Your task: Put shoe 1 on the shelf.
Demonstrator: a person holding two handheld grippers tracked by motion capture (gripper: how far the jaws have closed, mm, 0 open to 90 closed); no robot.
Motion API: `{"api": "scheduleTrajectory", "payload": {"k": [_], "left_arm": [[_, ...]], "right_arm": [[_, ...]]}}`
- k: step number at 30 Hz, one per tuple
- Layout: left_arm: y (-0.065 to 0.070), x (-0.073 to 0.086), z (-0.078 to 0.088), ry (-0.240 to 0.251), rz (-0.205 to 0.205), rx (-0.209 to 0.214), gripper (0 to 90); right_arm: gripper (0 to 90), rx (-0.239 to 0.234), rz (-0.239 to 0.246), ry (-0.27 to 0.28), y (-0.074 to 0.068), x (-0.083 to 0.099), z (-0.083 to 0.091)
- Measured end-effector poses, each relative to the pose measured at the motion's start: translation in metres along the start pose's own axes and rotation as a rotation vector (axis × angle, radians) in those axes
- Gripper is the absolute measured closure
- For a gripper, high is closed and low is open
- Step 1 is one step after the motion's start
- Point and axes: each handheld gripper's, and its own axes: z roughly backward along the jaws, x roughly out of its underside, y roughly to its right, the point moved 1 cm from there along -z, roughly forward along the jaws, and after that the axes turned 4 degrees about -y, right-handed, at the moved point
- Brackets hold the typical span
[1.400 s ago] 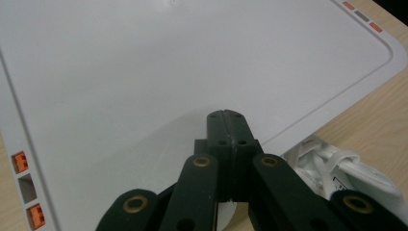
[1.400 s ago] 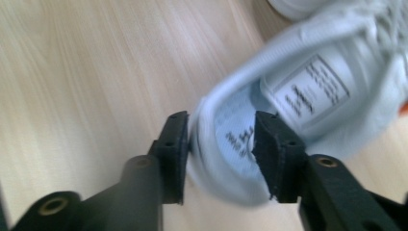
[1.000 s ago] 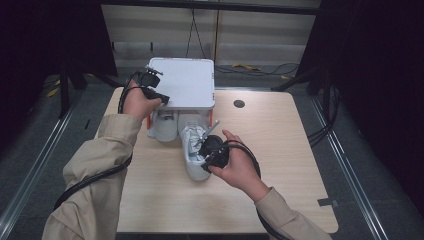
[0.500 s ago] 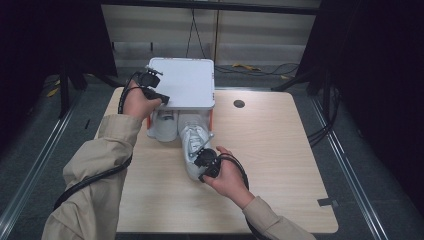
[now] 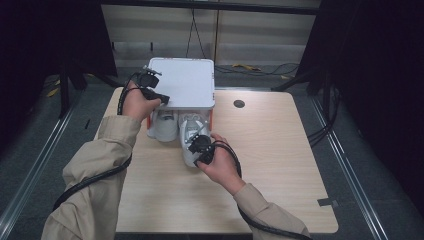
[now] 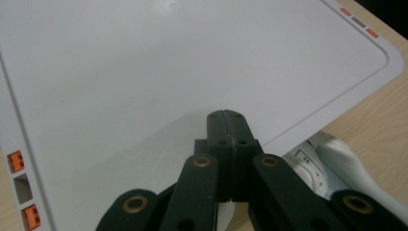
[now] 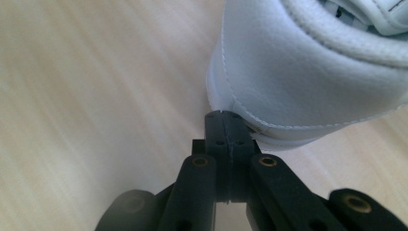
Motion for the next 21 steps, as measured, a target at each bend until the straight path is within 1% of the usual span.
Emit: {"api": "scheduleTrajectory", "payload": {"k": [2,3,4,5,6,7,8,10,11,13,20,21], "left_arm": [[-0.001,0.0,0.0,0.001,0.003,0.004,90.0],[-0.001,0.0,0.0,0.001,0.004,0.006,90.0],[-0.001,0.0,0.0,0.001,0.003,0.007,90.0],[-0.001,0.0,0.0,0.004,0.002,0.007,90.0],[-0.001,0.0,0.0,0.002,0.002,0.009,90.0],[-0.001,0.0,0.0,0.002,0.002,0.009,90.0],[-0.001,0.0,0.0,0.001,0.002,0.008,90.0],[0.0,0.0,0.0,-0.001,-0.003,0.001,90.0],[0.0,0.0,0.0,-0.005,-0.006,0.001,90.0],[0.0,-0.001,0.0,-0.006,-0.012,-0.001,90.0],[-0.001,-0.001,0.0,-0.01,-0.01,0.0,90.0],[0.0,-0.001,0.0,-0.009,-0.01,0.0,90.0]], "right_arm": [[90.0,-0.012,-0.006,0.016,0.005,-0.005,-0.003],[90.0,-0.01,-0.001,0.017,0.007,-0.006,-0.004],[90.0,-0.011,-0.009,0.015,0.007,-0.009,-0.005],[90.0,-0.009,-0.005,0.025,0.008,-0.011,-0.005],[90.0,0.005,0.0,0.019,0.008,-0.013,-0.006],[90.0,0.006,0.001,0.018,0.008,-0.015,-0.006],[90.0,0.005,0.004,0.031,0.009,-0.017,-0.006],[90.0,0.019,0.003,0.027,0.011,-0.021,-0.007],[90.0,0.017,-0.003,0.035,0.013,-0.023,-0.007],[90.0,0.031,-0.009,0.045,0.015,-0.026,-0.007],[90.0,0.031,-0.019,0.069,0.02,-0.032,-0.011],[90.0,0.037,-0.02,0.071,0.021,-0.033,-0.012]]}}
